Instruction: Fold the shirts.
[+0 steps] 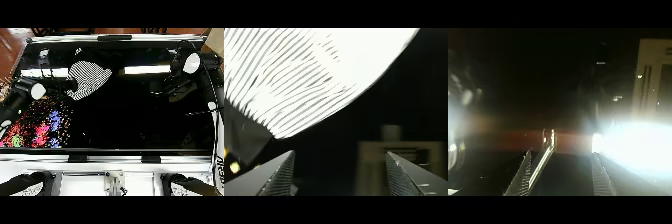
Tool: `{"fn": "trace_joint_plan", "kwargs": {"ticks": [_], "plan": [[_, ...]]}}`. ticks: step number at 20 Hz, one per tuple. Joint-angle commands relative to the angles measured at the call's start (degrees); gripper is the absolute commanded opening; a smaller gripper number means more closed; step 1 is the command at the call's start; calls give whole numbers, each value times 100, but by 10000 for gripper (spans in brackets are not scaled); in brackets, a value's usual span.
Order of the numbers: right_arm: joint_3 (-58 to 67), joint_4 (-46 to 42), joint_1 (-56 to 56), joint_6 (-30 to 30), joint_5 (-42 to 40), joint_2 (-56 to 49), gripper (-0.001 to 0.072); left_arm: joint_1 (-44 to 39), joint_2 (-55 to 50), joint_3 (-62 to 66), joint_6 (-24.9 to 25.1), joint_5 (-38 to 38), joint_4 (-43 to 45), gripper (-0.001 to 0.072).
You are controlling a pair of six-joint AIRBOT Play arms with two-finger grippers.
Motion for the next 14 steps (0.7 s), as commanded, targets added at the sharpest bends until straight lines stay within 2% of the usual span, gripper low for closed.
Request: {"fn": "trace_joint_plan", "kwargs": {"ticks": [1, 4, 9, 11, 14], "plan": [[0, 15, 4, 20, 87, -2, 508, 1228, -560, -15, -282, 7, -1919, 705], [0, 15, 4, -22, 87, -2, 508, 1810, -1012, -17, 264, -109, -2789, 705], [0, 22, 4, -20, 96, -2, 508, 1961, -1665, -15, 409, -315, -2907, 704], [0, 17, 4, -24, 109, -2, 508, 1987, -1797, -15, 664, -164, -2905, 704], [-2, -48, 4, -151, 85, -2, 508, 2218, -1906, -13, 649, -160, -2968, 700]]}}
